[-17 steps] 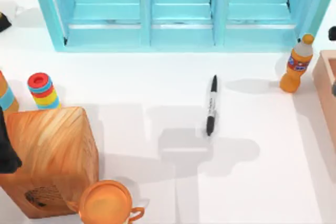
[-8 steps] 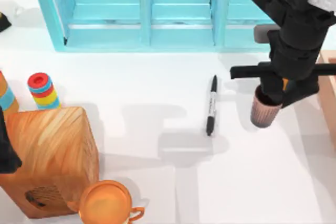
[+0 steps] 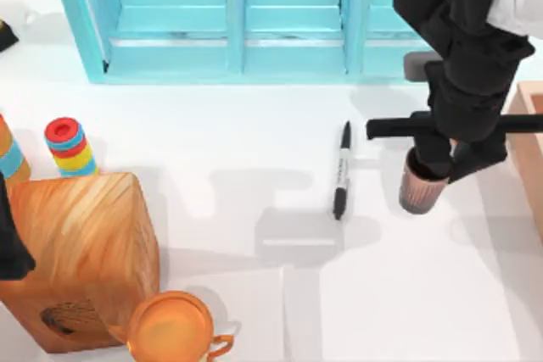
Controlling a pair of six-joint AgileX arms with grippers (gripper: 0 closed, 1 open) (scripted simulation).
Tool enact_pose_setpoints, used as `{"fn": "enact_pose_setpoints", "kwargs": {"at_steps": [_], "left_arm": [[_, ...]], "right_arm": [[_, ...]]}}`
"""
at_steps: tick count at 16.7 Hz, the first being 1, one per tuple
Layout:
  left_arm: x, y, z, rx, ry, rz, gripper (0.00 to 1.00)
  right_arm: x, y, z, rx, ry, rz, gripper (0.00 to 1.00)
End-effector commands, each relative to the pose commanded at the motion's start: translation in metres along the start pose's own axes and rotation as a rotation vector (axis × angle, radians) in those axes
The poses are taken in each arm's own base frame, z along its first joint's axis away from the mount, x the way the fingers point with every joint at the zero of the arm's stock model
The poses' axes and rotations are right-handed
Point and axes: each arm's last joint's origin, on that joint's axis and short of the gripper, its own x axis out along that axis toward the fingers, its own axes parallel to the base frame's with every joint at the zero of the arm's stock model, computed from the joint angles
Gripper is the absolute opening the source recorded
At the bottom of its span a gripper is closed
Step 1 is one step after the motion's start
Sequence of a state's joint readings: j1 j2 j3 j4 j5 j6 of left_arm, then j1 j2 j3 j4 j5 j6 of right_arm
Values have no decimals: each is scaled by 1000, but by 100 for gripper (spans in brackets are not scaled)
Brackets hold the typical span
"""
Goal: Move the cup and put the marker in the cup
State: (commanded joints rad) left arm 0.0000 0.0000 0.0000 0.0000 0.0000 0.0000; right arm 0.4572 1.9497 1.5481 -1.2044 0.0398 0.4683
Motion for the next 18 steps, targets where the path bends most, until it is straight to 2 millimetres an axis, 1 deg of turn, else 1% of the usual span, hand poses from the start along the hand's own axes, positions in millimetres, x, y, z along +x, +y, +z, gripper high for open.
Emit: {"fn": "enact_pose_setpoints", "kwargs": {"at_steps": [3,4,8,18], "left_arm": [[0,0,0,0,0,0,100],[0,0,0,0,0,0,100],[0,0,0,0,0,0,100],[0,0,0,0,0,0,100]], "right_arm": [[23,2,0,3,1,-2,0],[28,3,0,5,2,-3,0],[29,3,0,5,1,-3,0],[29,3,0,5,1,-3,75]]}}
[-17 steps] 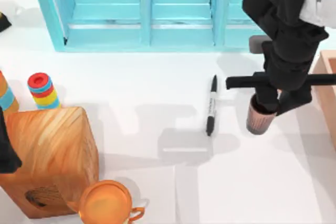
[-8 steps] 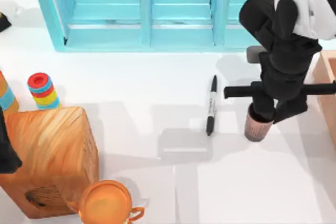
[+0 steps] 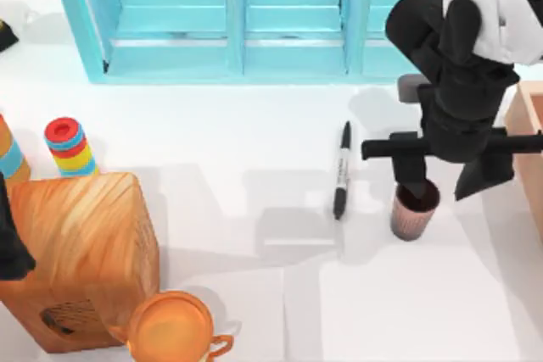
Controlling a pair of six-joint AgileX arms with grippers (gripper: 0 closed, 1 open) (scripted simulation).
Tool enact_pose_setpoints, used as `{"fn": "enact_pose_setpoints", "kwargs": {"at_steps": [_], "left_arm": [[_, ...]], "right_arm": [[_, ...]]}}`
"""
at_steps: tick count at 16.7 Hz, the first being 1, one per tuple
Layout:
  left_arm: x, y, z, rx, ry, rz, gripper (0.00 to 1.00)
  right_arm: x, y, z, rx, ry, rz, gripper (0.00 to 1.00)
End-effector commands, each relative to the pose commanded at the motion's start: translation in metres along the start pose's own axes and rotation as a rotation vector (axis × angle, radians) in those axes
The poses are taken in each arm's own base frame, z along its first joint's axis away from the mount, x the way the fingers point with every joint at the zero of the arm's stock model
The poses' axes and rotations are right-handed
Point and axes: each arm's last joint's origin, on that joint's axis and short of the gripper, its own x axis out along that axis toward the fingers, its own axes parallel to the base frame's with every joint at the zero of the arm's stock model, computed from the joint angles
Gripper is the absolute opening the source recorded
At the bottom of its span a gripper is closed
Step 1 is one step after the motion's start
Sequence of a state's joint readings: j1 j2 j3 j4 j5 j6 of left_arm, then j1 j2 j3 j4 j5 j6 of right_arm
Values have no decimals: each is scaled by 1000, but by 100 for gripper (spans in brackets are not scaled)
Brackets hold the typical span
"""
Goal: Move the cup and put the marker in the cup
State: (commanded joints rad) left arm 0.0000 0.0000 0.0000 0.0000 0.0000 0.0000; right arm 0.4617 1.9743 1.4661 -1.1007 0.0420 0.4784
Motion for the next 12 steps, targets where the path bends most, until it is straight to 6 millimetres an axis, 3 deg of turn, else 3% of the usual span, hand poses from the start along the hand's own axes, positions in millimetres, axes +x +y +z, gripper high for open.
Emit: {"fn": "enact_pose_setpoints", "kwargs": {"at_steps": [3,12], "left_arm": [[0,0,0,0,0,0,100],[0,0,0,0,0,0,100]], "right_arm": [[0,0,0,0,0,0,98],[0,-1,0,2,0,0,100]]}}
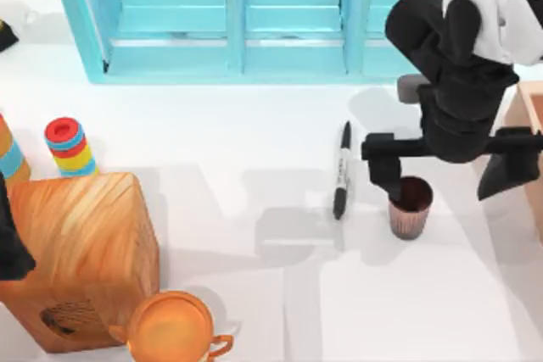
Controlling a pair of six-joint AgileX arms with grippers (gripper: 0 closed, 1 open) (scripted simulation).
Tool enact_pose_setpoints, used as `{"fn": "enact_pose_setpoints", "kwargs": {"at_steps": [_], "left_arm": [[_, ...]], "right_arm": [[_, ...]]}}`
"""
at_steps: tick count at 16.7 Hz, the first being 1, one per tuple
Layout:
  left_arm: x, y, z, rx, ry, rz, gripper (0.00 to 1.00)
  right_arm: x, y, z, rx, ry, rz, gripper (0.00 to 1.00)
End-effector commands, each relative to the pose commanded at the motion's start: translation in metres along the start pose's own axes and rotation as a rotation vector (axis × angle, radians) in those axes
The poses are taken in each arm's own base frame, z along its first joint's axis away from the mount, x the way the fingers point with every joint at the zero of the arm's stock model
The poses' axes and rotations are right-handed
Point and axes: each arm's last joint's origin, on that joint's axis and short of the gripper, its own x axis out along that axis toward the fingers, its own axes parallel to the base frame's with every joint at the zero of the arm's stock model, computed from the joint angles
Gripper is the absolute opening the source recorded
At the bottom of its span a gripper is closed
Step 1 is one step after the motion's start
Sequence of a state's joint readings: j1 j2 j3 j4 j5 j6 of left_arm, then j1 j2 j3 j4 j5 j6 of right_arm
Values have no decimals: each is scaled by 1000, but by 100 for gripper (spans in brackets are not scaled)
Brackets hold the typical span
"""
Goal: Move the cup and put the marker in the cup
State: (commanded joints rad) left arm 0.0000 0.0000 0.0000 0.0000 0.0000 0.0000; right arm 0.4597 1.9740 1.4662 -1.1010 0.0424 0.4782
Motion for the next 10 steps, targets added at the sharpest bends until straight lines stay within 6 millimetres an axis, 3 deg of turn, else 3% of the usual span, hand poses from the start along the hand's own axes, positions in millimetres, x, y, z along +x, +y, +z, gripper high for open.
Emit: {"fn": "enact_pose_setpoints", "kwargs": {"at_steps": [4,10], "left_arm": [[0,0,0,0,0,0,100],[0,0,0,0,0,0,100]], "right_arm": [[-14,3,4,-7,5,-4,100],[-90,4,10,-8,9,-6,100]]}}
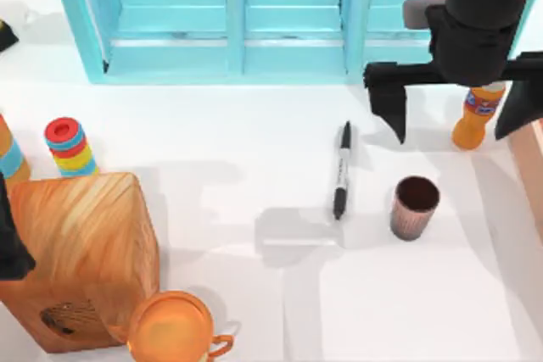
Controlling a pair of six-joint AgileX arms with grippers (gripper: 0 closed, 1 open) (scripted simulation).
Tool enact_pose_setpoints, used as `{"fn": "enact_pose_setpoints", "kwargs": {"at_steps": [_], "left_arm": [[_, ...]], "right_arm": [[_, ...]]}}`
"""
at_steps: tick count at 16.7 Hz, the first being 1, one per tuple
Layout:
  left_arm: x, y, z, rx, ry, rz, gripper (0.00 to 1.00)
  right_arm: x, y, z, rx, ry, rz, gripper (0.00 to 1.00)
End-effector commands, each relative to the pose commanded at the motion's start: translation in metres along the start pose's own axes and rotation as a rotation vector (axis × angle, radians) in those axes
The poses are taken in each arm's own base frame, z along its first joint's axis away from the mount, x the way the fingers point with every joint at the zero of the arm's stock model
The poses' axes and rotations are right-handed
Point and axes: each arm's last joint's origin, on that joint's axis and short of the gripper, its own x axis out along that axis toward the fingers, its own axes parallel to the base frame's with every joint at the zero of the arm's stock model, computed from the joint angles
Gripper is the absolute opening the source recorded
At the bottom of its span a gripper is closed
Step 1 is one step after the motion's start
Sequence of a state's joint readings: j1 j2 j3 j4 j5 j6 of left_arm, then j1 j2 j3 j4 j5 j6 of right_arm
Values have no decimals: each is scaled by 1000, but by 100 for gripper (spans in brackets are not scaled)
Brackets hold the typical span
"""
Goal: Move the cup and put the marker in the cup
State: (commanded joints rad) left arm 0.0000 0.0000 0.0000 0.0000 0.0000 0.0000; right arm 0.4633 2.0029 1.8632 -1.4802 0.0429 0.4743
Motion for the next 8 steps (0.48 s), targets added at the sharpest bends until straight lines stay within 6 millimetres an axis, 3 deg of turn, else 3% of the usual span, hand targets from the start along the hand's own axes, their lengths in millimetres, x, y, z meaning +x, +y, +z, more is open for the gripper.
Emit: {"fn": "enact_pose_setpoints", "kwargs": {"at_steps": [4,8], "left_arm": [[0,0,0,0,0,0,100],[0,0,0,0,0,0,100]], "right_arm": [[-48,-9,-9,6,-5,3,100],[-60,-12,-12,8,-9,6,100]]}}
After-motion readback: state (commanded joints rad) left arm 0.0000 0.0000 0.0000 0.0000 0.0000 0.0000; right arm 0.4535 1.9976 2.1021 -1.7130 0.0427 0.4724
